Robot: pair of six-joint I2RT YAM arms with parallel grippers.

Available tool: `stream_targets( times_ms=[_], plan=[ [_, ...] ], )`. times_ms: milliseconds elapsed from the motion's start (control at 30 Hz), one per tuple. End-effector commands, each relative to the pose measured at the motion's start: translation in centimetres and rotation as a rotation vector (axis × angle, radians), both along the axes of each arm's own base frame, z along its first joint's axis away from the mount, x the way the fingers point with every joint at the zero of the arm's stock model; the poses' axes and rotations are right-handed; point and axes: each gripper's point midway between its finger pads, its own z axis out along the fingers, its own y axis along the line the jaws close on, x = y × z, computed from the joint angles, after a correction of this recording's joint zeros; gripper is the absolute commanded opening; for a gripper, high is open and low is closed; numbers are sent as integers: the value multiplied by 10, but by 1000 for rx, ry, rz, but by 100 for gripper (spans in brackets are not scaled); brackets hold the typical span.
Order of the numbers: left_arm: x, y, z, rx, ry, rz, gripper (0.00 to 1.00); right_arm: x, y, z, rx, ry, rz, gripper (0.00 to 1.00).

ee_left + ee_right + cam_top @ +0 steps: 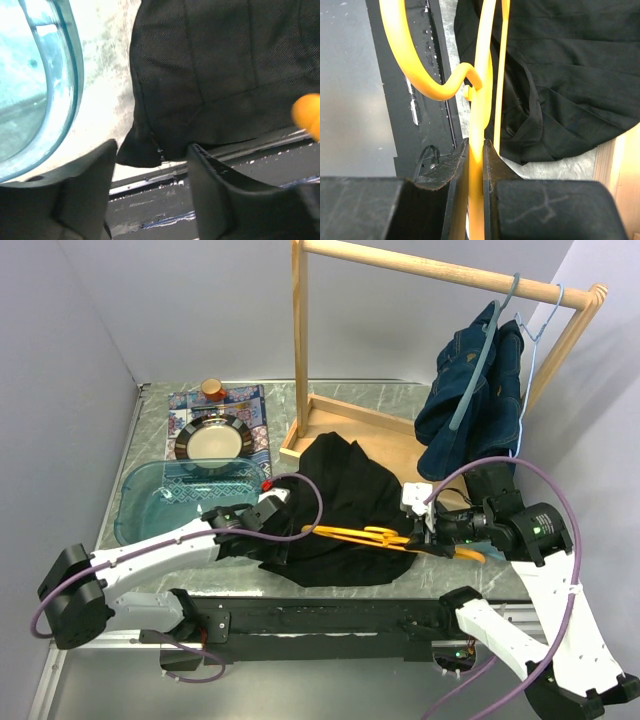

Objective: Place the skirt on the hanger

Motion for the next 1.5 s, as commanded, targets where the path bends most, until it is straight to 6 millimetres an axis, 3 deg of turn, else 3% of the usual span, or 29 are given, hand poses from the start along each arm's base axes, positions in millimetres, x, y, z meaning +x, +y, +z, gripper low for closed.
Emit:
stream_targets(
  times_ms=[0, 200, 300, 333, 367, 600, 800, 1000, 1167, 1367, 1467],
  plan=[
    [19, -11, 22, -29, -89, 18, 56, -19, -3, -9, -8, 79, 24, 0],
    [17, -21, 15, -57, -67, -26, 38, -22, -3, -14, -8, 82, 38, 0],
    [16, -24, 13, -65, -61, -42, 20, -23, -2, -15, -6, 87, 45, 0],
    [16, -25, 14, -65, -62, -47, 5, -23, -2, -15, -6, 89, 49, 0],
    [17, -25, 16, -65, -67, -44, 1, -23, -1, -16, -6, 96, 55, 0],
    [28, -41, 71, -178, -156, -64, 1, -20, 4, -18, 0, 127, 88, 0],
    [34, -49, 102, -222, -201, -77, 1, -18, 9, -9, 8, 123, 109, 0],
    [42, -48, 110, -222, -211, -76, 1, -16, 6, 2, 1, 68, 90, 0],
    [47, -60, 131, -294, -229, -90, 1, -17, 5, -10, -31, 108, 89, 0],
    [60, -64, 145, -317, -226, -76, 1, -22, 10, 8, 6, 70, 111, 0],
    [61, -68, 150, -339, -217, -83, 1, -14, 9, 5, -13, 73, 66, 0]
  ],
)
